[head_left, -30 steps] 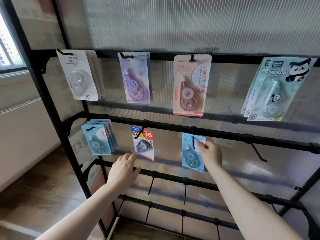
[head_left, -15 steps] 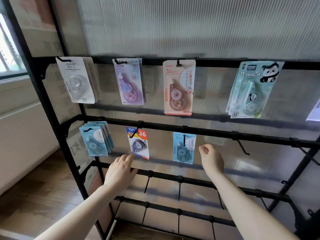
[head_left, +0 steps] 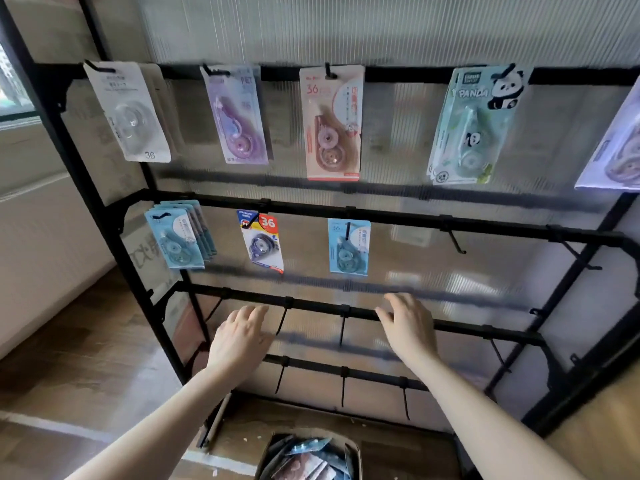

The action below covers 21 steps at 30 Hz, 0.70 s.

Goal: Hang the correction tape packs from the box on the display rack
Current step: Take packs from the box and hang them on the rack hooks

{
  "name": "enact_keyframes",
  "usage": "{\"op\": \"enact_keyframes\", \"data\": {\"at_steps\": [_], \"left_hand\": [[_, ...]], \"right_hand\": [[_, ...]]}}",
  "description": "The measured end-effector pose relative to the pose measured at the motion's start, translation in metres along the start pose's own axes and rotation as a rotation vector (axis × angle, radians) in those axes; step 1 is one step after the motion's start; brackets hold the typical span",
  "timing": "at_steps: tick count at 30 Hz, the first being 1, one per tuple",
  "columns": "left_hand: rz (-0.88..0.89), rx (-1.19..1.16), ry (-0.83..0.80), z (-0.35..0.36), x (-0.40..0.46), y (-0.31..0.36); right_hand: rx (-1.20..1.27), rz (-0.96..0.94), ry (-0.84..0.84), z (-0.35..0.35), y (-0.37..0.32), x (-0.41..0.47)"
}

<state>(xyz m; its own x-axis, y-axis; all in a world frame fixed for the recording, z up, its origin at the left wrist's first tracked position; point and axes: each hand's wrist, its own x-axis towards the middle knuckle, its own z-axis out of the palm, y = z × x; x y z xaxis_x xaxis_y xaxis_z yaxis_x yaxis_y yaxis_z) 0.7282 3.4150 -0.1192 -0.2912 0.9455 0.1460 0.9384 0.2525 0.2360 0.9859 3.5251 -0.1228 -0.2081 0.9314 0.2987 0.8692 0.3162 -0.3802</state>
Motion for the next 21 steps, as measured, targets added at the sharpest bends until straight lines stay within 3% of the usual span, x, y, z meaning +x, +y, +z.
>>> {"op": "enact_keyframes", "data": {"at_steps": [12,21], "left_hand": [[-0.002,-0.003,-0.177,0.121,-0.04,-0.032],[-0.033,0.011,-0.452,0.25,-0.092,-0.078]], "right_hand": [[-0.13,0.023,-0.254,0.111,0.039,-0.088],[-0.166,0.064,-0.445,0.227,0.069,-0.176]]}}
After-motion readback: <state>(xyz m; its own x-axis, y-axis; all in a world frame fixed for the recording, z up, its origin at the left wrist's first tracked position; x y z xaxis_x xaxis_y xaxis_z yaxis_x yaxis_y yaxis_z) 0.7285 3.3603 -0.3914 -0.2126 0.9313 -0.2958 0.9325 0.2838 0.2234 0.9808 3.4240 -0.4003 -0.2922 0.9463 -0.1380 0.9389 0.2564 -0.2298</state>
